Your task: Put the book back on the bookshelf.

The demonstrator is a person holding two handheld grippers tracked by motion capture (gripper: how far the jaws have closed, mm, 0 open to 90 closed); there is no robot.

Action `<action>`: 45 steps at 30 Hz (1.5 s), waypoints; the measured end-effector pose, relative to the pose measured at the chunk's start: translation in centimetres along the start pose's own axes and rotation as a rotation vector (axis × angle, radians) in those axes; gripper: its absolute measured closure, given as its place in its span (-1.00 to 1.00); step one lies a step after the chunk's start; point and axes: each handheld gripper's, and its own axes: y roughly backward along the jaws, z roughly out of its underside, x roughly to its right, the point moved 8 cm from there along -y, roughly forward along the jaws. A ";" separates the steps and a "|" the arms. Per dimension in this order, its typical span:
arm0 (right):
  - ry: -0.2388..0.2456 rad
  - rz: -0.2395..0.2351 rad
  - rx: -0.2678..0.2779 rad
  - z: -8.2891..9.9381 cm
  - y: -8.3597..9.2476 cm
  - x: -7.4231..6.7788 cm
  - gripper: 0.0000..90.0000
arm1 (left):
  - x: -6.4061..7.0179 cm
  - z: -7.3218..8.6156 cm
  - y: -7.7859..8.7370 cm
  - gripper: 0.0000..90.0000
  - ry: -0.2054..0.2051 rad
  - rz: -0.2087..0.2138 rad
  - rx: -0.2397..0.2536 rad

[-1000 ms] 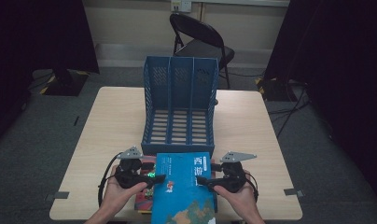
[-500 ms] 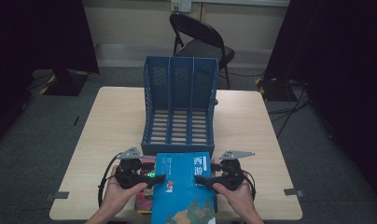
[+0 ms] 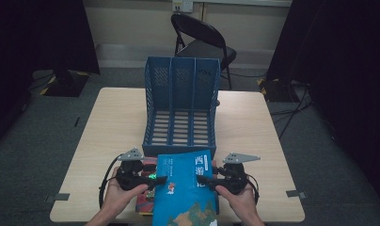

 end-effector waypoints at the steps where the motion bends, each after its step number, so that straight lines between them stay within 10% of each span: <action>1: 0.000 -0.004 -0.001 0.0 -0.1 0.1 -0.11 | 0.0 0.0 -0.1 -0.40 0.006 0.003 0.003; 12: 0.000 -0.036 -0.025 -2.1 -2.9 0.7 -0.18 | 0.1 -0.1 -0.1 -0.41 -0.007 -0.011 0.008; 16: -0.050 -0.138 -0.044 -1.6 -2.9 -0.2 0.02 | 0.1 -0.1 -0.1 -0.42 -0.010 -0.014 0.014; 33: -0.061 -0.200 -0.082 -1.8 -3.1 -0.9 0.42 | -0.2 -0.4 -0.6 -0.53 0.004 -0.031 0.037; 45: 0.032 -0.184 -0.010 -2.6 -1.8 -2.2 0.57 | 0.0 -0.4 -0.4 -0.68 0.034 0.031 0.028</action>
